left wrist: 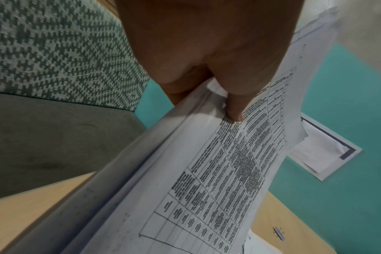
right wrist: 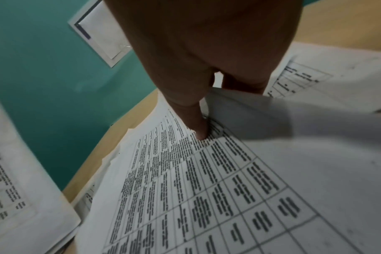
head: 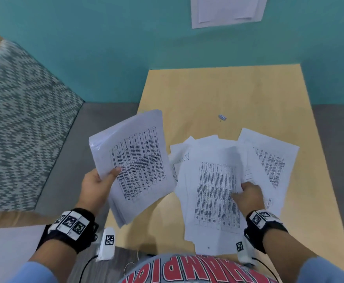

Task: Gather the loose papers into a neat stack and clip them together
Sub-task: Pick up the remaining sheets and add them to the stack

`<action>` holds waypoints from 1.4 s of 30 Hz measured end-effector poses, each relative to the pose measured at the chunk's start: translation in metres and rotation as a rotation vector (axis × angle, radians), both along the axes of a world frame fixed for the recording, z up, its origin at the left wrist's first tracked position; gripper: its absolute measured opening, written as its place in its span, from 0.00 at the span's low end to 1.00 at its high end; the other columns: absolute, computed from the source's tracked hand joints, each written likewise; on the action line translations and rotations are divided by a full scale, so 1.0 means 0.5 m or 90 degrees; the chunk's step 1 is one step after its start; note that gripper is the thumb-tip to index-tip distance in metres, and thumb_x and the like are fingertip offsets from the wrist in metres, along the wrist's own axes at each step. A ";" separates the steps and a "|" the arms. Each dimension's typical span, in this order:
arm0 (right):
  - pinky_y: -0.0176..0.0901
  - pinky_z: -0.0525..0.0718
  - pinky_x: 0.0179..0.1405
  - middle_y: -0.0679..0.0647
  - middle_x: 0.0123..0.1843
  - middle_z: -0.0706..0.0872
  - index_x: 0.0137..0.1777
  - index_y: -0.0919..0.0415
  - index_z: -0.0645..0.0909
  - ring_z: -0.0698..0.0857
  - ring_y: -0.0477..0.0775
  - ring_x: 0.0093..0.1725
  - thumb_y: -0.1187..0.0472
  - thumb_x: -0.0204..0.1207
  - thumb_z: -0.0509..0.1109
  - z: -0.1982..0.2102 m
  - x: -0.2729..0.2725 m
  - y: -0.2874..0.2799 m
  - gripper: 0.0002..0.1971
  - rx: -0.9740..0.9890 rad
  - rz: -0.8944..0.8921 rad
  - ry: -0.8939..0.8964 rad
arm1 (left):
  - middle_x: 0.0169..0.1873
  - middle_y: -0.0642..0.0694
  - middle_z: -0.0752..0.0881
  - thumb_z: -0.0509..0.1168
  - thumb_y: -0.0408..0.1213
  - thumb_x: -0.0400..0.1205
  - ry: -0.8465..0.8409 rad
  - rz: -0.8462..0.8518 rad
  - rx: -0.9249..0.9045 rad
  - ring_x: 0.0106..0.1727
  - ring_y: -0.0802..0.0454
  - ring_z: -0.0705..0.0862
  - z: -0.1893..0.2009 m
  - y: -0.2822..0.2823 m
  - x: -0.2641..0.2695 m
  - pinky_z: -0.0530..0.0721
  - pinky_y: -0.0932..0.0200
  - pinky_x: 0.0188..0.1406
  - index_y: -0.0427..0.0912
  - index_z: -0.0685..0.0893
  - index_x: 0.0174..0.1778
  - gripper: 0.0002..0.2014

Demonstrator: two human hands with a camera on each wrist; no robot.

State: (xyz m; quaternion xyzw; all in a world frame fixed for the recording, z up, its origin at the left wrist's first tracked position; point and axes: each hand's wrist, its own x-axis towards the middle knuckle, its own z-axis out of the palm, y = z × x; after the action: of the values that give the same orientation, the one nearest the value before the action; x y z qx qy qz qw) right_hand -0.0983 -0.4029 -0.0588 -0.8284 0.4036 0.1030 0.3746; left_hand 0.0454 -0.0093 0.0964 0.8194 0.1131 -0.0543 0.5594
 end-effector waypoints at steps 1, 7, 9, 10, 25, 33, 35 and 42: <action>0.43 0.83 0.36 0.63 0.46 0.88 0.46 0.66 0.86 0.86 0.60 0.41 0.70 0.70 0.79 -0.003 0.000 0.002 0.07 0.009 0.004 -0.007 | 0.40 0.58 0.96 0.76 0.35 0.84 -0.001 -0.001 0.002 0.40 0.65 0.94 0.005 -0.010 -0.001 0.94 0.65 0.41 0.36 0.93 0.57 0.09; 0.40 0.79 0.25 0.54 0.55 0.86 0.61 0.59 0.71 0.85 0.58 0.31 0.72 0.78 0.75 0.023 -0.022 -0.019 0.18 0.091 -0.023 -0.094 | 0.41 0.60 0.97 0.76 0.38 0.84 0.013 -0.017 0.011 0.46 0.63 0.95 0.017 -0.035 -0.005 0.92 0.63 0.43 0.39 0.94 0.57 0.09; 0.39 0.80 0.26 0.50 0.61 0.80 0.73 0.59 0.68 0.87 0.59 0.34 0.69 0.79 0.76 0.033 -0.024 -0.054 0.27 0.106 -0.067 -0.101 | 0.39 0.62 0.96 0.75 0.36 0.85 0.008 -0.021 -0.001 0.43 0.65 0.95 0.017 -0.040 -0.007 0.91 0.69 0.37 0.39 0.93 0.58 0.08; 0.39 0.81 0.29 0.53 0.62 0.82 0.76 0.62 0.70 0.88 0.59 0.38 0.68 0.80 0.76 0.038 -0.020 -0.073 0.28 0.098 -0.066 -0.089 | 0.38 0.63 0.96 0.75 0.35 0.85 0.005 -0.020 -0.004 0.41 0.67 0.95 0.017 -0.045 -0.008 0.91 0.71 0.36 0.39 0.93 0.58 0.07; 0.52 0.84 0.57 0.57 0.70 0.83 0.57 0.53 0.90 0.84 0.65 0.66 0.58 0.80 0.73 0.088 0.166 -0.164 0.09 -0.279 0.651 0.010 | 0.46 0.49 0.98 0.76 0.36 0.84 0.007 0.044 -0.066 0.51 0.50 0.97 0.040 -0.048 -0.049 0.96 0.51 0.51 0.38 0.94 0.55 0.07; 0.57 0.65 0.85 0.55 0.92 0.61 0.70 0.50 0.86 0.65 0.59 0.89 0.52 0.75 0.74 0.076 0.276 -0.057 0.22 -0.303 0.894 0.128 | 0.50 0.44 0.97 0.79 0.47 0.80 0.024 0.048 0.025 0.60 0.39 0.94 0.029 0.022 -0.090 0.92 0.32 0.62 0.43 0.96 0.50 0.11; 0.55 0.72 0.78 0.54 0.84 0.72 0.63 0.47 0.86 0.75 0.58 0.80 0.53 0.75 0.73 0.070 0.283 -0.044 0.17 -0.322 0.886 0.146 | 0.51 0.44 0.97 0.79 0.45 0.81 0.015 0.060 0.037 0.61 0.39 0.94 0.030 0.035 -0.100 0.90 0.29 0.63 0.43 0.96 0.51 0.10; 0.46 0.74 0.36 0.49 0.47 0.78 0.48 0.48 0.71 0.82 0.58 0.43 0.63 0.78 0.70 0.080 0.263 -0.042 0.11 -0.190 0.766 0.061 | 0.50 0.43 0.97 0.77 0.38 0.83 0.029 0.072 0.035 0.52 0.47 0.95 0.026 0.048 -0.094 0.93 0.38 0.59 0.40 0.95 0.49 0.05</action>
State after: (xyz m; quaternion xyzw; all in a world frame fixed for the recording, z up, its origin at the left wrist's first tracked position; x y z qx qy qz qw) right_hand 0.0332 -0.4241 -0.0189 -0.9485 -0.1077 0.2756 0.1129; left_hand -0.0017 0.0148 0.1094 0.8252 0.1730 -0.0380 0.5363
